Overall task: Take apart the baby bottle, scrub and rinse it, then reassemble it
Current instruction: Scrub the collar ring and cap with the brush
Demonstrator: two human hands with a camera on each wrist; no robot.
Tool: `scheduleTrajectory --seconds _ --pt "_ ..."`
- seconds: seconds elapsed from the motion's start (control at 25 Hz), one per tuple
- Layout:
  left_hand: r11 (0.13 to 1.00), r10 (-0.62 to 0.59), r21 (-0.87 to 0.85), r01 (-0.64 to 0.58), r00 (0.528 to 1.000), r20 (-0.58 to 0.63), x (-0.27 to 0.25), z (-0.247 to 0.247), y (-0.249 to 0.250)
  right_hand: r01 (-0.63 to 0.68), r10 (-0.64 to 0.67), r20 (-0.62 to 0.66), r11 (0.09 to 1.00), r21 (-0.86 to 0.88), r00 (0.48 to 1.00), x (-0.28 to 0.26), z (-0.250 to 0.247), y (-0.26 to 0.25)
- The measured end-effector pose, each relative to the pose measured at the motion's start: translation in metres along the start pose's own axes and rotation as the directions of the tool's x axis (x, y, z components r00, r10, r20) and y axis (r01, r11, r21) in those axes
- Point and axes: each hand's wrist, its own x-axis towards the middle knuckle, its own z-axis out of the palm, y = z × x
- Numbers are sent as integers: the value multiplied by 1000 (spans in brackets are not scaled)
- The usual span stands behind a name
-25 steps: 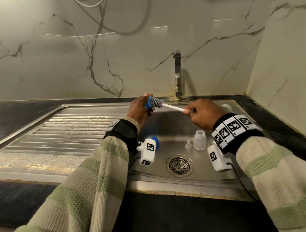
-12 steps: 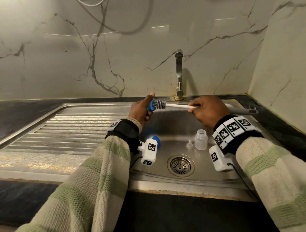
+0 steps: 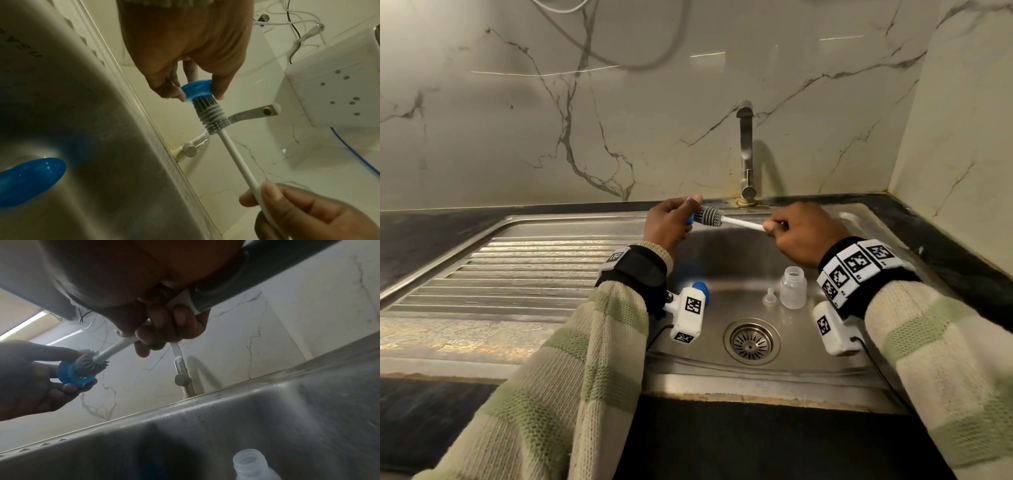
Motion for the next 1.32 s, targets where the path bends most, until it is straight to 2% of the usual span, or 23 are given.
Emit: scheduleTrajectory --seconds 0.08,0.16,0.28,0.36,0.44,0.52,0.6,0.72,0.84,0.92,1.0,1.12,1.2,1.32 --pt "993 84 91 -76 992 -94 3 4 1 -25 25 -6 1000 14 1000 0 7 -3" --pt "965 179 222 -138 968 -176 3 4 1 -105 106 -21 993 46 994 3 9 -2" --pt "907 250 395 -145 941 -227 3 -7 3 -232 233 -104 972 22 967 6 -3 11" --pt "895 244 416 -159 957 -158 2 -8 1 -210 210 -66 978 15 975 4 -5 18" --pt "832 258 520 -193 965 -55 0 -3 0 -129 129 -4 990 49 992 1 -1 14" --pt "769 284 595 -233 959 9 -3 0 -1 -64 65 -5 995 82 998 0 3 7" --pt "769 304 589 -248 953 4 -5 -2 2 -35 41 -45 992 121 998 1 3 5" --pt "780 300 574 -249 954 5 -5 -4 2 -58 84 -96 969 240 992 0 0 8" --pt "772 289 565 -290 953 94 -8 2 0 -50 46 33 993 108 998 0 -1 2" --pt "773 286 555 -307 950 127 -7 4 -1 -56 56 3 998 35 998 0 -1 -1" --pt "782 285 545 -302 951 118 -4 2 0 -23 24 -18 999 34 1000 0 0 -6" --pt "772 308 536 -341 939 154 -3 -6 -2 24 -36 90 991 132 995 -1 -8 -9" --pt "713 337 562 -419 908 249 -5 -9 -1 -1 -21 169 992 126 985 -1 -20 0" --pt "568 316 642 -516 856 409 -12 -3 5 -71 66 223 997 13 973 -1 -34 15"
